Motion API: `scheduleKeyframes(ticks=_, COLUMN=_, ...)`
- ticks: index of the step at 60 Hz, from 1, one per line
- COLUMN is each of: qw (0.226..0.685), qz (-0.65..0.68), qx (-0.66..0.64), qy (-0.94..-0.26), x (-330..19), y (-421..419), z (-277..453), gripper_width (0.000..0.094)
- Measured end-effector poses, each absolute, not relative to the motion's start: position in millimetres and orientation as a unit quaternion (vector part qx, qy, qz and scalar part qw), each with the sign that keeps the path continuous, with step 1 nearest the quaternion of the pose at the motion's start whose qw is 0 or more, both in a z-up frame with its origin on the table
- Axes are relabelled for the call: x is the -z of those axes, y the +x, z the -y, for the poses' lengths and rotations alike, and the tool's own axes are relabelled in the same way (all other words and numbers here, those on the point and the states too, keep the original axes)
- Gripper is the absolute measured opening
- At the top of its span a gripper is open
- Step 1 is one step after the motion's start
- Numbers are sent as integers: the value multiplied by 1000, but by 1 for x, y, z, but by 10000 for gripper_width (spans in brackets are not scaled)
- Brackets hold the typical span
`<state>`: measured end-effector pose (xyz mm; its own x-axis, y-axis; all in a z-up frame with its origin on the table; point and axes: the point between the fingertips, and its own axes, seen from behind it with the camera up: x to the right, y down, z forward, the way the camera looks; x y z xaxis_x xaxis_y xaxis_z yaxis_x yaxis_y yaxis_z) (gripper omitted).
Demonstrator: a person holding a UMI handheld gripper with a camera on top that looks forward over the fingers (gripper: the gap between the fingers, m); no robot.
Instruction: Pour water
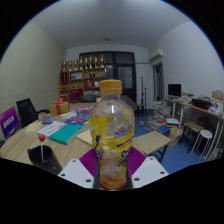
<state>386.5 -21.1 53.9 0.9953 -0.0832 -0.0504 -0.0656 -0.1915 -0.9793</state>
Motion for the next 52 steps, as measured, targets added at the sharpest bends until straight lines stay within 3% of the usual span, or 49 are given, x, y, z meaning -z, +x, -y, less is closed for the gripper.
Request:
scheduleKeyframes(ticks=5, qw=631, qz=-50, qx=4, qy=-774, x=-55, y=389, z=32, gripper_width=394)
scheduleKeyframes(ticks=10, qw=616, qz=-54, qx=-2, qy=-786, x=-54, y=389, z=33, gripper_width=490)
scheduleKeyframes(ticks=13, qw=586, qz=-64, qx=-6, qy=-808, x=-46, y=398, z=50, gripper_width=576)
scheduleKeyframes(ticks=17, qw=560, qz=-66, qx=-16, qy=-826, x=-41, y=406, z=87, gripper_width=856)
scheduleKeyframes(ticks=21, qw=550, qz=-70, qx=-18, qy=-832, x=-42, y=395, z=84, gripper_width=806)
scheduleKeyframes(ticks=52, qw=515, qz=-129, qx=32, qy=-847, x=-151, y=346, z=288, gripper_width=833)
